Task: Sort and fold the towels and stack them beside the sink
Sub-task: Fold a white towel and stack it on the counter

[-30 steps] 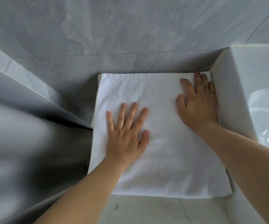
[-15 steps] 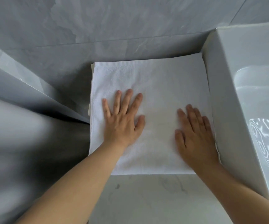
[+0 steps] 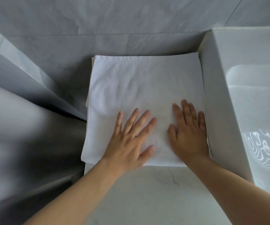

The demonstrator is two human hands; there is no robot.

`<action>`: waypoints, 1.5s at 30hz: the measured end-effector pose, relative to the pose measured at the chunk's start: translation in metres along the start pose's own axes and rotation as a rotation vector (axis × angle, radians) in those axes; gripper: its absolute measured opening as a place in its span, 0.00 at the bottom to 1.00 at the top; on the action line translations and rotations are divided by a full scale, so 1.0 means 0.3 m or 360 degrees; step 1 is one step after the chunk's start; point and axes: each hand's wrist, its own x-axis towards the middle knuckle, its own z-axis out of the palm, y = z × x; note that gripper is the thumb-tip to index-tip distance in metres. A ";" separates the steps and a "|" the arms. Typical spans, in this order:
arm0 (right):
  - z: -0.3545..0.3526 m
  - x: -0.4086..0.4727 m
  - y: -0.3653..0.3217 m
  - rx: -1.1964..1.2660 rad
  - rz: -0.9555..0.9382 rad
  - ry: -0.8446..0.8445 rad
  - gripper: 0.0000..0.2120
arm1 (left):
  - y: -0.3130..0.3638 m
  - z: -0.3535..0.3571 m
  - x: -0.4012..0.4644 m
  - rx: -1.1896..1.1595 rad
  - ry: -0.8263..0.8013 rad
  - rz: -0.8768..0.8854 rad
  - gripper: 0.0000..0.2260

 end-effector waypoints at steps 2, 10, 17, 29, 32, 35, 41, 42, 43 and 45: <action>-0.001 -0.001 0.001 0.0003 -0.0001 -0.0020 0.32 | 0.018 0.028 -0.086 0.0103 -0.0173 0.0013 0.36; -0.011 -0.004 -0.007 -0.0026 -0.0023 -0.0077 0.32 | 0.005 0.034 -0.126 0.0181 -0.0407 -0.0035 0.44; -0.168 -0.035 -0.083 -0.0278 -0.0216 -0.0647 0.28 | 0.008 -0.045 -0.181 0.0169 -0.0381 -0.0106 0.33; -0.241 -0.088 -0.115 -0.0534 -0.0699 -0.0829 0.21 | -0.051 -0.202 -0.056 -0.0169 -0.0410 -0.0497 0.08; -0.303 -0.007 -0.079 -0.0714 -0.0585 -0.1038 0.18 | -0.097 -0.241 -0.060 0.0000 -0.0469 -0.0553 0.06; -0.377 0.060 -0.060 -0.0970 -0.0558 -0.1135 0.17 | -0.156 -0.276 -0.056 0.0079 -0.0361 -0.0719 0.05; -0.421 0.232 -0.079 -0.1160 -0.0458 -0.1039 0.13 | -0.269 -0.307 0.017 -0.0363 0.0258 -0.1213 0.09; -0.424 0.267 -0.075 -0.1205 -0.0470 -0.0859 0.12 | -0.285 -0.305 0.033 -0.0499 0.0370 -0.1303 0.09; -0.427 0.303 -0.066 -0.1219 -0.0492 -0.0675 0.12 | -0.298 -0.301 0.049 -0.0643 0.0470 -0.1389 0.08; -0.440 0.372 -0.043 -0.1176 -0.0502 -0.0437 0.12 | -0.313 -0.294 0.087 -0.0895 0.0640 -0.1521 0.08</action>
